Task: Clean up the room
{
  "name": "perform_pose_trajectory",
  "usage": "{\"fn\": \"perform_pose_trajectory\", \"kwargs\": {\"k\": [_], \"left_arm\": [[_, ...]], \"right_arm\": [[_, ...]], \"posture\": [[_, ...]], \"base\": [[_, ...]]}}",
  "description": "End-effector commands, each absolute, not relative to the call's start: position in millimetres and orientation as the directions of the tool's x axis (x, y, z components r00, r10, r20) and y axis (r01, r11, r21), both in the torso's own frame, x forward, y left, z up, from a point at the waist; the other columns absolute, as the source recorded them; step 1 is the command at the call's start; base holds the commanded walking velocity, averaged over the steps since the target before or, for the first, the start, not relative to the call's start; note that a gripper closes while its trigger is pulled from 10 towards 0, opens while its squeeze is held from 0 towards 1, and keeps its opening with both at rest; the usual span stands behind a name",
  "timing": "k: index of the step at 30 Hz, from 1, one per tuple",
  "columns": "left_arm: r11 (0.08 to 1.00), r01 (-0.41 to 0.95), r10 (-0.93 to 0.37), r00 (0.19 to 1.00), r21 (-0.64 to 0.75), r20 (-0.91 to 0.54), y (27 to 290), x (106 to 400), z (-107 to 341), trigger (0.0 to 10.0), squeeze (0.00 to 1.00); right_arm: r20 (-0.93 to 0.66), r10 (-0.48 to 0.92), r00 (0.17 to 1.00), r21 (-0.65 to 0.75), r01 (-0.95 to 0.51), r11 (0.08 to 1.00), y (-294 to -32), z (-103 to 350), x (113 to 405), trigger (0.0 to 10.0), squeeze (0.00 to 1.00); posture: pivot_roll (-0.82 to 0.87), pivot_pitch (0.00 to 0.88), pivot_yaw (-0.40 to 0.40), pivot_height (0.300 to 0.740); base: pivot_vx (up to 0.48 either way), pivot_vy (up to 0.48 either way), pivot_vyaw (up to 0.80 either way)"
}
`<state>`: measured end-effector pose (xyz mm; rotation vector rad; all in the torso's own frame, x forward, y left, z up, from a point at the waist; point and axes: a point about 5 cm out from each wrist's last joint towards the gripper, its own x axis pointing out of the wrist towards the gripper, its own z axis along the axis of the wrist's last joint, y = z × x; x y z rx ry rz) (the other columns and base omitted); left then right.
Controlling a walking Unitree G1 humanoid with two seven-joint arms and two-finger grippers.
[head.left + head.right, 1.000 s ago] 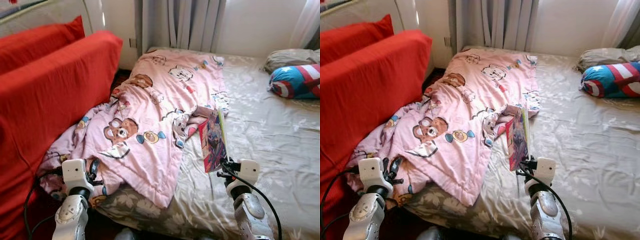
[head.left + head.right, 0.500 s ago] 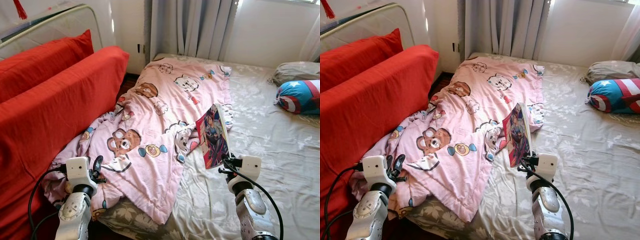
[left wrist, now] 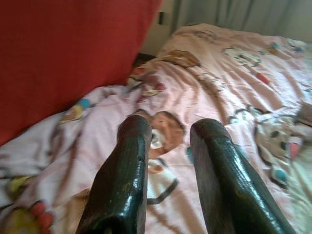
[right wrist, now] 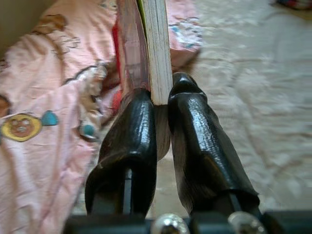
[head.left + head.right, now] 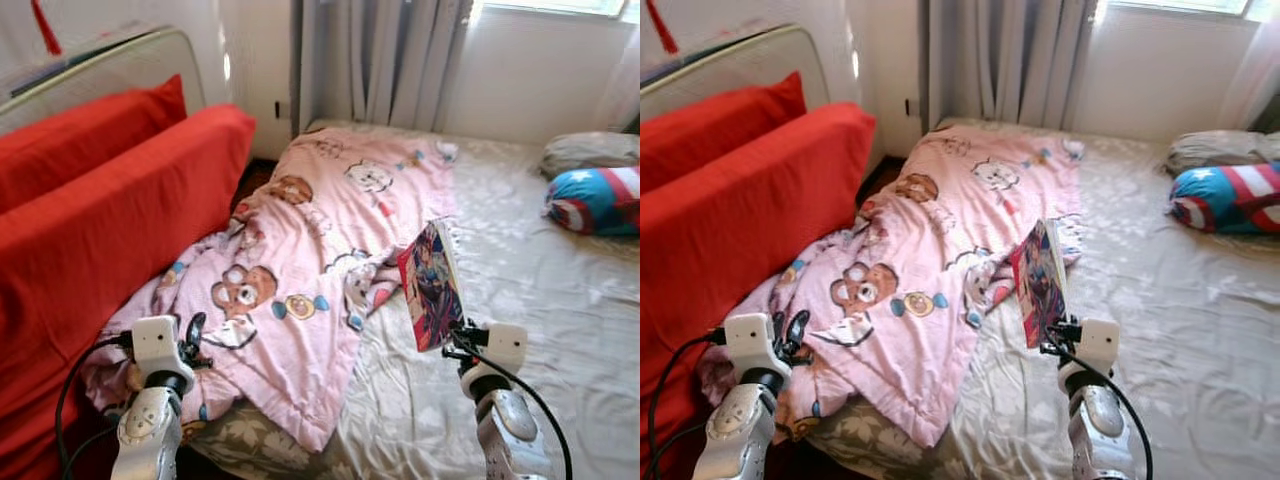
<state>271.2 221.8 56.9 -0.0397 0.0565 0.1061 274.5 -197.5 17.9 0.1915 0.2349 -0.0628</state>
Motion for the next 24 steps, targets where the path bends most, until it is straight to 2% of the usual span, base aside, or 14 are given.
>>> {"fn": "perform_pose_trajectory", "kwargs": {"k": [1,9,20,24], "left_arm": [[0.995,-0.099,0.097,0.993,-0.025,-0.064,222.1,273.0,56.1,10.0,0.00],[0.995,-0.100,0.098,0.993,-0.025,-0.060,221.5,273.0,56.3,10.0,0.00],[0.994,-0.111,0.109,0.993,-0.026,-0.055,222.8,271.8,56.2,10.0,0.00],[0.993,-0.115,0.113,0.992,-0.025,-0.052,224.1,271.9,56.7,10.0,0.00]], "right_arm": [[-0.201,-0.063,0.978,0.199,0.104,0.974,-200.1,24.7,277.6,10.0,0.00],[-0.199,-0.067,0.978,0.192,0.106,0.976,-199.6,25.8,279.3,10.0,0.00],[-0.187,-0.074,0.979,0.202,0.113,0.973,-197.7,27.8,281.6,10.0,0.00],[-0.196,-0.069,0.978,0.202,0.109,0.973,-195.6,26.3,281.0,10.0,0.00]], "posture": [[0.04,0.000,-0.031,0.740],[0.05,0.000,-0.037,0.740],[0.06,0.000,-0.042,0.740],[0.06,0.000,-0.040,0.740]], "base": [[0.000,-0.270,-0.73],[0.000,-0.269,-0.71],[0.000,-0.270,0.00],[0.000,-0.268,-0.76]]}}
